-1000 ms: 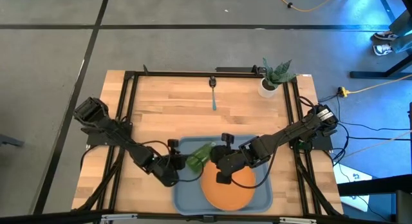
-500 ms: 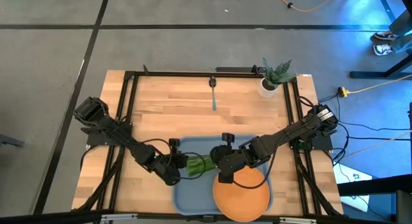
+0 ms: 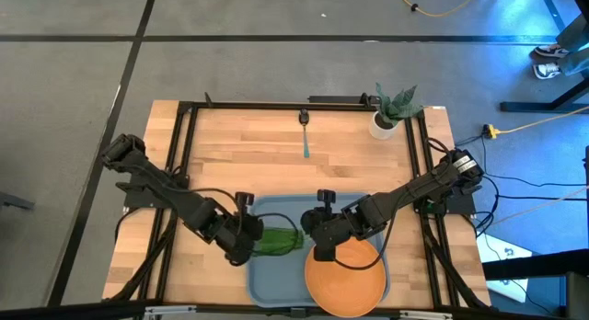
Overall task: Pick and place plate/cup/fork/spoon on tray
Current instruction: Remove the glass cup from the tray
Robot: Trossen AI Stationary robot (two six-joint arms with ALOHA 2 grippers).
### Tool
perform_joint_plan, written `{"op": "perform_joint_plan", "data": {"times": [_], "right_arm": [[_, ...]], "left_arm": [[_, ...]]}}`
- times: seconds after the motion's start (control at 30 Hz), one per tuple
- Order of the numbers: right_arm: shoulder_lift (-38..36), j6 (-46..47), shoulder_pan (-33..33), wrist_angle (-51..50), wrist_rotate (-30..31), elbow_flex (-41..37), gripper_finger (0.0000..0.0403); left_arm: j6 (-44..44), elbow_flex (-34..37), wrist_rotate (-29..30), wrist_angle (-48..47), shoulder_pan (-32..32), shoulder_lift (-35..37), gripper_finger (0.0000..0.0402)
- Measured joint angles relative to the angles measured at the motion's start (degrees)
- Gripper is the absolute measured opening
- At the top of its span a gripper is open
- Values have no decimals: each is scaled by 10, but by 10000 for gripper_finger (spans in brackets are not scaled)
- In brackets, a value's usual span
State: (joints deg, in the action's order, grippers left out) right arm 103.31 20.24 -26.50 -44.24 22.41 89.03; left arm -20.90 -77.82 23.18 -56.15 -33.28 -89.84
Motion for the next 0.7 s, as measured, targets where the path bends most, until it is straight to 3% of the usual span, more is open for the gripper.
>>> {"op": "perform_joint_plan", "data": {"times": [0.23,0.37,0.5,0.7], "right_arm": [[0,-30,2,-2,0,0,100],[-7,-63,2,-5,4,0,100],[-41,-68,2,-3,26,0,100],[-98,12,2,-2,48,0,100]], "left_arm": [[-15,-169,-118,-223,57,1,0],[-14,-218,-154,-328,105,0,0],[30,-225,-203,-336,155,-1,0],[100,-218,-244,-339,208,-18,0]]}}
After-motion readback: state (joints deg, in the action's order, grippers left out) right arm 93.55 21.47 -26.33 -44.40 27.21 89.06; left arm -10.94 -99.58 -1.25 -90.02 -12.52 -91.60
